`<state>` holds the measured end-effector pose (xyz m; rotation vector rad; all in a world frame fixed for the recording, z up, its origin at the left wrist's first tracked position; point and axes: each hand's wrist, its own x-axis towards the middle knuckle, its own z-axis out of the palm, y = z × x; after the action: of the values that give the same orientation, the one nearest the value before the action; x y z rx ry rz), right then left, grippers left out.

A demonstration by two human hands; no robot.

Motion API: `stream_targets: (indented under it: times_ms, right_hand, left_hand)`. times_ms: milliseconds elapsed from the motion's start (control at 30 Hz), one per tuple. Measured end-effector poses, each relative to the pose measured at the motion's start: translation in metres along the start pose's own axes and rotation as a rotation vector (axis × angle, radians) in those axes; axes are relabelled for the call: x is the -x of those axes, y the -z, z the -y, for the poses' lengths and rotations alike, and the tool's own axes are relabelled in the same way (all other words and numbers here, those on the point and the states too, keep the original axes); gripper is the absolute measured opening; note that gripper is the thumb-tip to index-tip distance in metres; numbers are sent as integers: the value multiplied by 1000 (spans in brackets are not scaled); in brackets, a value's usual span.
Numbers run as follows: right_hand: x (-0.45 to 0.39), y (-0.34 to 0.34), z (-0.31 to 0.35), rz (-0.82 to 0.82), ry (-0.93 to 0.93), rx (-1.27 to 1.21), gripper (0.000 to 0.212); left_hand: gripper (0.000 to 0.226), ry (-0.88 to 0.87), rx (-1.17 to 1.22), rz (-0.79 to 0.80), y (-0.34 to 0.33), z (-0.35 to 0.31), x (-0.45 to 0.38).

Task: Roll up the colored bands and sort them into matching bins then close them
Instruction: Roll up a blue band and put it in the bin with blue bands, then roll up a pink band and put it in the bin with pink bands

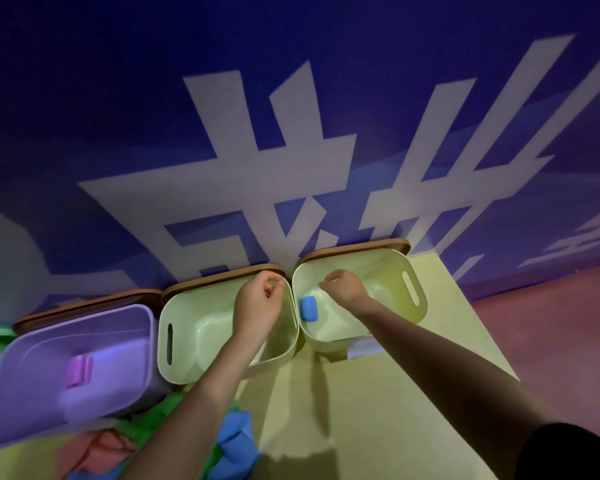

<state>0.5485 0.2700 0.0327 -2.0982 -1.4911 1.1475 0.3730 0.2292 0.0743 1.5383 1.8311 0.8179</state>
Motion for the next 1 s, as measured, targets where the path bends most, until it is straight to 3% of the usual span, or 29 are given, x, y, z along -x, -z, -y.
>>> stream_targets:
  times_ms: [233, 433, 733, 867, 1000]
  right_hand:
    - [86, 4, 31, -157, 178, -427, 3]
    - [193, -35, 41, -40, 376, -571, 12]
    - [262, -158, 8, 273, 304, -405, 13]
    - [265, -208, 2, 402, 244, -228, 19]
    - [264, -237, 1, 416, 260, -40, 24]
  left_hand:
    - [9, -32, 126, 63, 50, 18, 53]
    - [16, 1, 177, 158, 104, 57, 116]
    - [11, 116, 7, 215, 165, 178, 223]
    - [25, 262, 37, 228, 178, 226, 256]
    - [7, 328, 49, 193, 186, 256, 268]
